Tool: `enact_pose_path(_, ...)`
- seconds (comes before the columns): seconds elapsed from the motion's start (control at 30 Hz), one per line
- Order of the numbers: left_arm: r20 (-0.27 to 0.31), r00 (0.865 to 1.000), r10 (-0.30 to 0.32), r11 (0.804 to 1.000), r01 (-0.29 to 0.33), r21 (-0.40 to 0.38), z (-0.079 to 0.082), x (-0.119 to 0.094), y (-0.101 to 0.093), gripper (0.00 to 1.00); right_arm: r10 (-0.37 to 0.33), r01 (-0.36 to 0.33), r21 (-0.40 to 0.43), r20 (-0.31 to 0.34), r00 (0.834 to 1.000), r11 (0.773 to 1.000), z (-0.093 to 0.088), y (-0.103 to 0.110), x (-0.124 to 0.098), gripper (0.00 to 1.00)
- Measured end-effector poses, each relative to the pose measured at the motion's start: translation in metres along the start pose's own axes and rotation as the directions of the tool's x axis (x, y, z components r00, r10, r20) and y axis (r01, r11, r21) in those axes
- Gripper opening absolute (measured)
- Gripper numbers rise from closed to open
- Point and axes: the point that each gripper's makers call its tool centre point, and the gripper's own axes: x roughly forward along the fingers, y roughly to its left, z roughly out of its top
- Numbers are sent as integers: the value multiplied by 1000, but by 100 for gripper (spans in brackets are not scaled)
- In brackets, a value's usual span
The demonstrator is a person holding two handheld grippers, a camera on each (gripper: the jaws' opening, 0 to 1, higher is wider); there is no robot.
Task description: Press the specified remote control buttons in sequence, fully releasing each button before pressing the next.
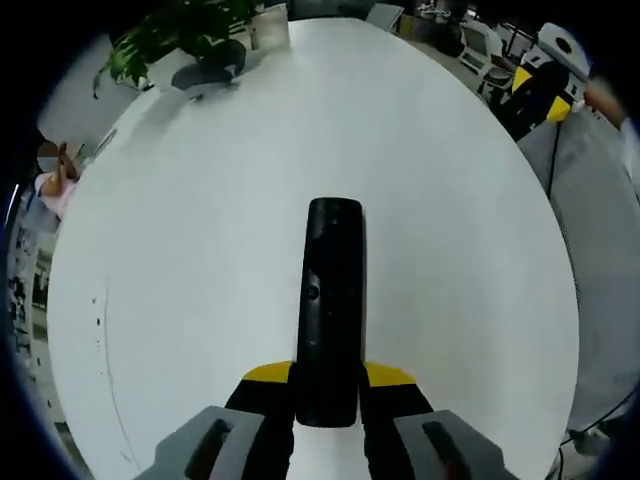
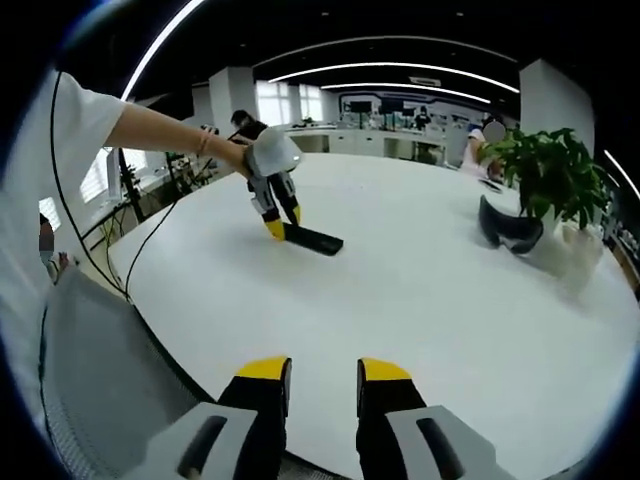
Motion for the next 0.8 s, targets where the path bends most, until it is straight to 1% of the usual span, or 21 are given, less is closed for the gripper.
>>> enact_pose_path(0.07,6,1000,21,1000,-21,1,0,0,-2,23,-2,2,-4,-1,1000,1000,0,-1,1,23)
enact_pose_path(0.17,15,999,36,999,-36,-18,0,0,-9,23,-8,8,0,2,1000,1000,0,-3,0,23)
enact_pose_path(0.37,41,997,60,991,-55,-119,-2,0,-24,22,-7,7,-9,-7,1000,1000,-3,-5,2,21)
enact_pose_path(0.57,50,996,79,981,-68,-184,-5,0,-38,22,-6,6,-14,0,1000,1000,1,-6,3,21)
enact_pose_path(0.67,49,996,81,979,-70,-190,-5,0,-45,22,-4,5,-19,3,1000,1000,1,-6,3,21)
enact_pose_path(0.8,54,996,70,979,-59,-195,-4,0,-59,22,0,0,-23,3,1000,1000,0,-5,3,20)
